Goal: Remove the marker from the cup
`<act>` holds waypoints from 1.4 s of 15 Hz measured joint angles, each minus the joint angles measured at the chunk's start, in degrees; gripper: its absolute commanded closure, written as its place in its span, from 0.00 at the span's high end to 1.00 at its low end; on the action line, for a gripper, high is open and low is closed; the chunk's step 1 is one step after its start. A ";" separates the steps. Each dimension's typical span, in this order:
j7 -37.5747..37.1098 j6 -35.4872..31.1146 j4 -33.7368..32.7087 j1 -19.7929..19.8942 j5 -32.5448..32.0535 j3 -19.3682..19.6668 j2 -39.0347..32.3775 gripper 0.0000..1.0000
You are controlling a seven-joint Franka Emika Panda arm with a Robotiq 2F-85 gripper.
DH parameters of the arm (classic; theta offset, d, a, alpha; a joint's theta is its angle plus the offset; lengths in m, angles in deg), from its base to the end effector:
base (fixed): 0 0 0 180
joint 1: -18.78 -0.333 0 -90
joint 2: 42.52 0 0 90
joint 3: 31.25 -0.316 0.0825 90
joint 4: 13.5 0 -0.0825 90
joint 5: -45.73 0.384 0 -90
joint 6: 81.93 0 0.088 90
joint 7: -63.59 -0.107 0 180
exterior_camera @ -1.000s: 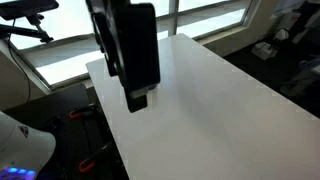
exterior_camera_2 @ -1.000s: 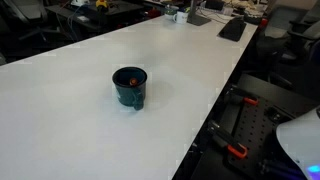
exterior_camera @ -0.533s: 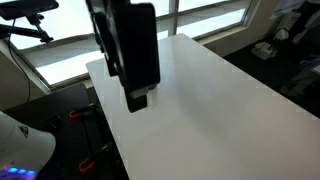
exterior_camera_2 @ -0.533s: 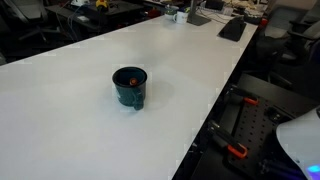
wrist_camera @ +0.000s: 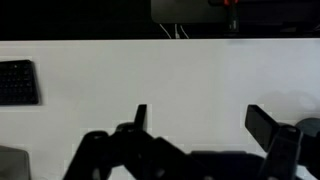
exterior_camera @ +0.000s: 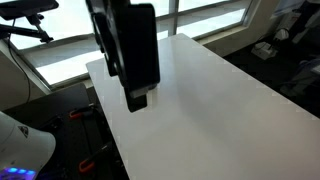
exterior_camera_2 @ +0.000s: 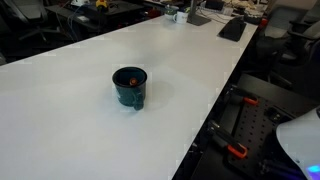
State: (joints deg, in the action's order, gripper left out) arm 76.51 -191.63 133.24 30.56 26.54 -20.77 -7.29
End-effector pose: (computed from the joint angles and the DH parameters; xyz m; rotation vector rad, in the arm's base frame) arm 0.3243 -0.1601 0.4626 2.9487 -0.0131 -0.1345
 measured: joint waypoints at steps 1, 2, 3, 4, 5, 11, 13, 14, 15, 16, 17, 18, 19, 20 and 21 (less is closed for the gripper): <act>0.00 -0.05 0.06 -0.38 0.28 0.03 -0.32 1.00; 0.07 -0.65 0.24 -1.05 0.99 0.09 -1.00 1.00; 0.07 -2.16 0.52 -1.95 2.17 0.12 -2.14 1.00; 0.07 -4.49 0.92 -3.05 3.69 0.13 -3.81 1.00; 0.07 -7.30 1.25 -4.26 5.11 0.11 -5.93 1.00; 0.07 -23.75 -0.75 -11.55 16.31 -2.43 -23.36 1.00; -0.14 -24.28 -3.88 -13.18 21.90 -4.50 -28.93 1.00; -0.74 -24.04 -5.73 -13.70 24.72 -5.65 -31.53 1.00; -1.26 -23.51 -7.63 -13.99 26.77 -6.85 -33.86 1.00; -1.90 -23.03 -9.26 -14.13 27.76 -7.76 -35.76 1.00; -2.20 -22.74 -10.39 -14.28 28.10 -8.16 -37.08 1.00; -2.24 -22.58 -11.06 -14.35 28.22 -8.27 -37.83 1.00; -2.24 -22.52 -11.28 -14.32 28.24 -8.20 -38.07 1.00; -2.24 -22.46 -11.31 -14.30 28.24 -8.10 -38.06 1.00; -2.24 -22.42 -11.33 -14.30 28.24 -8.03 -38.05 1.00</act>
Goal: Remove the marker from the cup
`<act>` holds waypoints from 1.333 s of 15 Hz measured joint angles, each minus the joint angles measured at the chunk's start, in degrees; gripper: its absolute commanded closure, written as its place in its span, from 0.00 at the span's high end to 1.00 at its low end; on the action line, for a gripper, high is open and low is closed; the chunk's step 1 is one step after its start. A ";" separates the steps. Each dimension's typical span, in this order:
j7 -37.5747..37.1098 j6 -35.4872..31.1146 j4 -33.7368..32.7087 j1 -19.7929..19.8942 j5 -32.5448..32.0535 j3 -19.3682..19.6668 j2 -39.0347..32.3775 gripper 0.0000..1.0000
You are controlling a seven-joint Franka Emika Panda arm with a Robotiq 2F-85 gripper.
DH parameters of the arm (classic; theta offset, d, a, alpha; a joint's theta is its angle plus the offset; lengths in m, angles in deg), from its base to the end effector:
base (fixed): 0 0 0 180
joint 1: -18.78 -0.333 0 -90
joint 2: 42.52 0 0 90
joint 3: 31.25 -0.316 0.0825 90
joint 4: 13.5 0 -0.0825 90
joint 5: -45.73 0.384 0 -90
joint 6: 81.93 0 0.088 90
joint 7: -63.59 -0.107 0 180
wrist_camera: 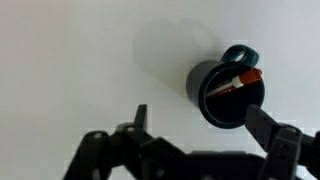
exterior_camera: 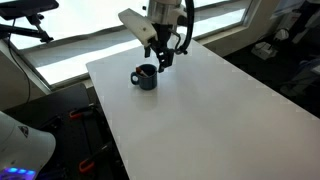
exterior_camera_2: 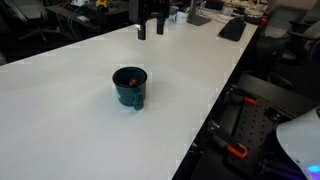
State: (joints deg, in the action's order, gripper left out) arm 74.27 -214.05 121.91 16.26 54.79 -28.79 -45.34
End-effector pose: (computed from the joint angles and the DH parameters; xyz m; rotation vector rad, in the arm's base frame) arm 0.4916 0.0037 0.2975 -3.0173 -0.1132 0.1446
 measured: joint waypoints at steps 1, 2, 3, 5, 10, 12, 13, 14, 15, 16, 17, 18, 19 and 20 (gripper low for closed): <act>0.00 0.02 0.00 0.00 0.00 0.01 0.00 1.00; 0.00 0.02 -0.01 0.00 0.00 0.01 0.00 1.00; 0.04 0.02 0.00 0.11 0.00 -0.10 -0.01 1.00; 0.18 0.01 0.13 0.40 0.08 -0.55 -0.41 1.00; 0.06 -0.51 -0.19 0.44 4.19 -3.11 -6.98 1.00; -0.49 -0.85 -1.13 0.43 5.44 -4.41 -10.65 1.00; -1.17 -0.87 -1.80 0.42 5.71 -5.00 -12.34 1.00; -1.96 -0.87 -2.58 0.42 5.80 -5.50 -13.86 1.00; -2.62 -0.87 -3.35 0.42 5.80 -5.87 -15.12 1.00; -3.38 -0.87 -4.11 0.42 5.80 -6.15 -16.14 1.00; -3.41 -0.87 -4.44 0.43 5.74 -6.25 -16.70 1.00; -3.38 -0.87 -4.45 0.47 5.73 -6.26 -16.89 1.00; -3.37 -0.87 -4.45 0.53 5.72 -6.26 -16.89 1.00; -3.37 -0.87 -4.45 0.60 5.64 -6.26 -16.89 1.00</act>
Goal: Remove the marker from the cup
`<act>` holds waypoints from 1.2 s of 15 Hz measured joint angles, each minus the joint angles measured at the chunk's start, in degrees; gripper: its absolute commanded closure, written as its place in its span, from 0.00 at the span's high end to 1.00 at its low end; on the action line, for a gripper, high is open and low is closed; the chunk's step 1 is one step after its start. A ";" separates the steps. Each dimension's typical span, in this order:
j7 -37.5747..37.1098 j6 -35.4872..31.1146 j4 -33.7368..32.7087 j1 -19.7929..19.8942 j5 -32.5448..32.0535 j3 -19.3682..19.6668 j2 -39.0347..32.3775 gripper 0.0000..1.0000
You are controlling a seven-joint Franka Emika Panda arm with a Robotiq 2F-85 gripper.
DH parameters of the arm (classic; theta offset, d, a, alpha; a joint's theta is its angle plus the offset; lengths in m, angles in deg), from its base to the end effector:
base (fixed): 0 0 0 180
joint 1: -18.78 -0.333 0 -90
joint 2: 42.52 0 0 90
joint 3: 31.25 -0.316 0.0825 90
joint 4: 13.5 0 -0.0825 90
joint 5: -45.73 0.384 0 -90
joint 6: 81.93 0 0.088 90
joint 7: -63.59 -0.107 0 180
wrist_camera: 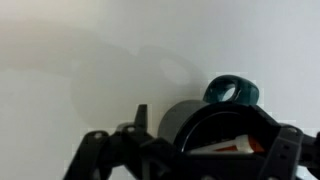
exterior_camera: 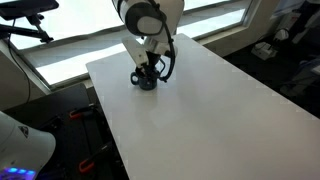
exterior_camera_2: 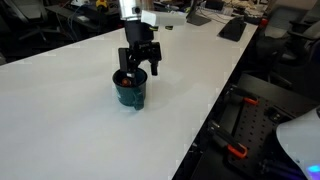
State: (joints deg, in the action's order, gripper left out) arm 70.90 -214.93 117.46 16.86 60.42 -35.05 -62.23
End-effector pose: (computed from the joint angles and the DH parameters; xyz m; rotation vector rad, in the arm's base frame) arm 0.4932 0.0555 0.1804 -2.9219 -0.0328 0.4503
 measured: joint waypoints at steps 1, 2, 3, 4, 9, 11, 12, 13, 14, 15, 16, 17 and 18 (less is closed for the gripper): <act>0.00 0.00 0.00 0.01 -0.11 0.00 0.00 1.00; 0.00 0.00 -0.01 0.00 -0.31 -0.02 0.01 1.00; 0.00 0.00 -0.01 -0.01 -0.57 -0.04 0.06 1.00; 0.00 0.03 -0.01 -0.05 -0.84 -0.09 0.16 1.00; 0.00 0.71 -0.02 -0.32 -1.26 -1.29 2.36 1.00; 0.00 0.79 -0.02 -0.64 -1.26 -2.05 4.04 1.00; -0.02 0.79 -0.03 -0.92 -1.26 -2.38 4.96 1.00; -0.08 0.79 -0.05 -1.21 -1.26 -2.69 5.85 1.00; -0.26 0.79 -0.10 -1.55 -1.26 -2.91 6.66 1.00; -0.69 0.79 -0.22 -1.84 -1.26 -3.13 7.31 1.00; -1.14 0.79 -0.45 -2.17 -1.26 -3.18 7.73 1.00; -1.93 0.79 -0.80 -2.43 -1.32 -3.18 7.83 1.00; -2.94 0.78 -1.11 -2.52 -1.56 -3.17 7.74 1.00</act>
State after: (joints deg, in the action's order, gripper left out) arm 67.95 -214.15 116.35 14.35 58.86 -38.22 -54.49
